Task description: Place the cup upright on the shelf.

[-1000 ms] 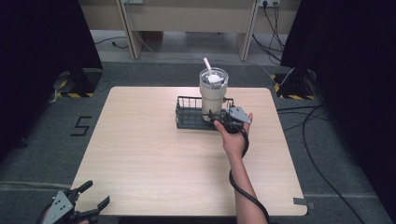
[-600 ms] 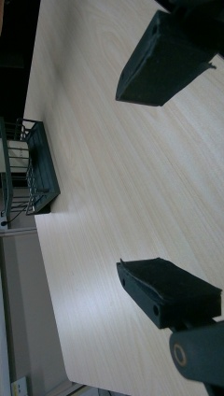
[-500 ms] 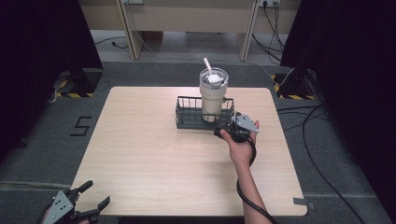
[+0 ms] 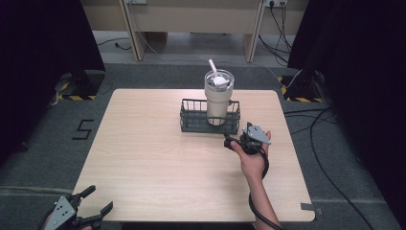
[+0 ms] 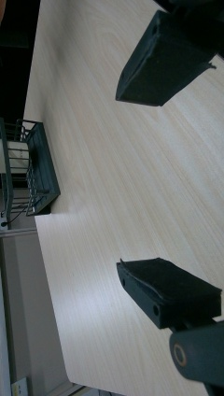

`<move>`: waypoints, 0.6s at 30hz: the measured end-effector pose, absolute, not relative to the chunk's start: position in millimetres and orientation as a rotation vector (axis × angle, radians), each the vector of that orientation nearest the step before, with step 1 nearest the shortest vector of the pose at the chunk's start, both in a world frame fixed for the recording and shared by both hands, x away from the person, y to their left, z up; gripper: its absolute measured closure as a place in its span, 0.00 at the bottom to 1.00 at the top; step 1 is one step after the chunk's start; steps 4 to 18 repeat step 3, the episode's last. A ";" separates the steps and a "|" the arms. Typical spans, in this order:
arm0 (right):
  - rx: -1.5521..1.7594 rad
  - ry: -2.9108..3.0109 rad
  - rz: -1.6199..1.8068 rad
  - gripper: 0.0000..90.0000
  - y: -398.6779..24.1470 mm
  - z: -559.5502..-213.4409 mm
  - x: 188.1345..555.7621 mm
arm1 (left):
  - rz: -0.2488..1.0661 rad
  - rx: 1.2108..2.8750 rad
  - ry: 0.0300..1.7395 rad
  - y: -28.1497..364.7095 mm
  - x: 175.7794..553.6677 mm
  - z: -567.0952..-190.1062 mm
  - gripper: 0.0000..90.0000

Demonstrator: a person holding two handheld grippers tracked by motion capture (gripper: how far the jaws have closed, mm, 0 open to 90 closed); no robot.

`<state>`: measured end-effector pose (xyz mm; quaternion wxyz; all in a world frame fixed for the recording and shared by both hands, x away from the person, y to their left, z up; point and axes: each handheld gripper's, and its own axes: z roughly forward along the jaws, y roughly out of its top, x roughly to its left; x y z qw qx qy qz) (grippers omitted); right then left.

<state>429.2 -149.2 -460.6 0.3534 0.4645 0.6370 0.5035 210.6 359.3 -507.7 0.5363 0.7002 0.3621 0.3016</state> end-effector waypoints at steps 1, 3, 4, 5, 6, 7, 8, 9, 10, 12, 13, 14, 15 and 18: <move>1.205 1.651 1.305 0.08 -149.7 -461.4 427.8 | 0.717 1.666 0.863 359.1 210.7 -507.8 0.16; 1.198 1.660 1.307 0.08 -150.1 -462.7 426.1 | 0.718 1.664 0.863 358.5 211.0 -507.7 0.16; 1.198 1.660 1.307 0.08 -150.1 -462.7 426.1 | 0.718 1.664 0.863 358.5 211.0 -507.7 0.16; 1.198 1.660 1.307 0.08 -150.1 -462.7 426.1 | 0.718 1.664 0.863 358.5 211.0 -507.7 0.16; 1.198 1.660 1.307 0.08 -150.1 -462.7 426.1 | 0.718 1.664 0.863 358.5 211.0 -507.7 0.16; 1.198 1.660 1.307 0.08 -150.1 -462.7 426.1 | 0.718 1.664 0.863 358.5 211.0 -507.7 0.16; 1.198 1.660 1.307 0.08 -150.1 -462.7 426.1 | 0.718 1.664 0.863 358.5 211.0 -507.7 0.16; 1.198 1.660 1.307 0.08 -150.1 -462.7 426.1 | 0.718 1.664 0.863 358.5 211.0 -507.7 0.16; 1.198 1.660 1.307 0.08 -150.1 -462.7 426.1 | 0.718 1.664 0.863 358.5 211.0 -507.7 0.16; 1.198 1.660 1.307 0.08 -150.1 -462.7 426.1 | 0.718 1.664 0.863 358.5 211.0 -507.7 0.16; 1.198 1.660 1.307 0.08 -150.1 -462.7 426.1 | 0.718 1.664 0.863 358.5 211.0 -507.7 0.16; 1.198 1.660 1.307 0.08 -150.1 -462.7 426.1 | 0.718 1.664 0.863 358.5 211.0 -507.7 0.16; 1.198 1.660 1.307 0.08 -150.1 -462.7 426.1 | 0.718 1.664 0.863 358.5 211.0 -507.7 0.16; 1.198 1.660 1.307 0.08 -150.1 -462.7 426.1 | 0.718 1.664 0.863 358.5 211.0 -507.7 0.16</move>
